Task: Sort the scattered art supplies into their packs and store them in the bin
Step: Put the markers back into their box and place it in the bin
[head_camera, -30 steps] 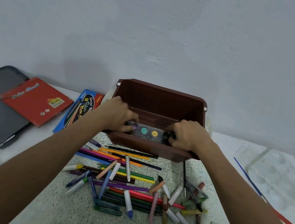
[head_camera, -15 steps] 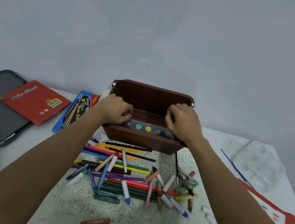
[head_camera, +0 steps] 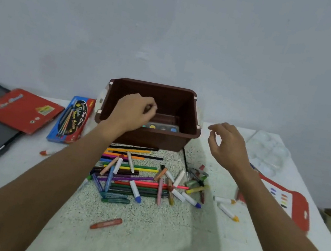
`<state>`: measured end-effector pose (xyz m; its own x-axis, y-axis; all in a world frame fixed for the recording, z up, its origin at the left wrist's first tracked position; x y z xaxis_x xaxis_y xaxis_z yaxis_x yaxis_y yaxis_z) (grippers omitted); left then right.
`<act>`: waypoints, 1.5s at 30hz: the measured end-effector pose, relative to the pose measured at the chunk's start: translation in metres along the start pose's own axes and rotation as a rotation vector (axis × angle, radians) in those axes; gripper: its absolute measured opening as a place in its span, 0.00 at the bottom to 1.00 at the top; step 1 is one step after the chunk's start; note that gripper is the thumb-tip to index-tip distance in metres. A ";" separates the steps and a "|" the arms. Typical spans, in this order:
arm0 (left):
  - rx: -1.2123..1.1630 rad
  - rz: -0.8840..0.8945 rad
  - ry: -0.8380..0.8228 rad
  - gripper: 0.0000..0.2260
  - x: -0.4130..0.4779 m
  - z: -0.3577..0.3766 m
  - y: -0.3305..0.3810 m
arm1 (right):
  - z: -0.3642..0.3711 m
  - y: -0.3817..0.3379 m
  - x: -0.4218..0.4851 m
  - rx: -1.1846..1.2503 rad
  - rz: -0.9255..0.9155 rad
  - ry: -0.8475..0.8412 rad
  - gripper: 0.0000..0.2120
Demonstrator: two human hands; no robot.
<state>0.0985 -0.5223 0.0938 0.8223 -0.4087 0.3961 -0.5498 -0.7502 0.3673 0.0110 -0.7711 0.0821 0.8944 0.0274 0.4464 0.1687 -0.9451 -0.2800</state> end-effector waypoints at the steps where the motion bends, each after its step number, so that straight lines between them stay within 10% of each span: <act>1: -0.038 0.008 0.000 0.10 0.001 0.002 0.013 | -0.004 0.008 -0.006 -0.001 0.027 0.000 0.09; 10: -0.421 0.018 -0.043 0.08 0.033 0.056 0.133 | -0.047 0.110 -0.051 -0.031 0.250 -0.020 0.10; 24: -0.350 -0.315 -0.421 0.11 0.081 0.217 0.177 | -0.053 0.254 -0.082 -0.053 0.475 -0.137 0.14; 36: -0.398 -0.420 -0.441 0.21 0.104 0.281 0.205 | -0.015 0.301 -0.082 0.219 0.772 -0.235 0.22; 45: -0.743 -0.631 -0.306 0.20 0.076 0.260 0.179 | -0.034 0.295 -0.087 0.378 0.847 0.028 0.17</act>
<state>0.1004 -0.8230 -0.0291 0.9385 -0.2442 -0.2441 0.1299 -0.4053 0.9049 -0.0309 -1.0638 -0.0103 0.7712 -0.6364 -0.0145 -0.4081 -0.4768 -0.7785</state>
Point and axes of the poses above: each hand's wrist, its own x-axis towards the middle knuckle, its own z-axis out of the palm, y = z × x, the point moved 8 cm from there along x, towards the middle knuckle, and after that the axes turned 1 degree about -x, right-handed, at the moved point
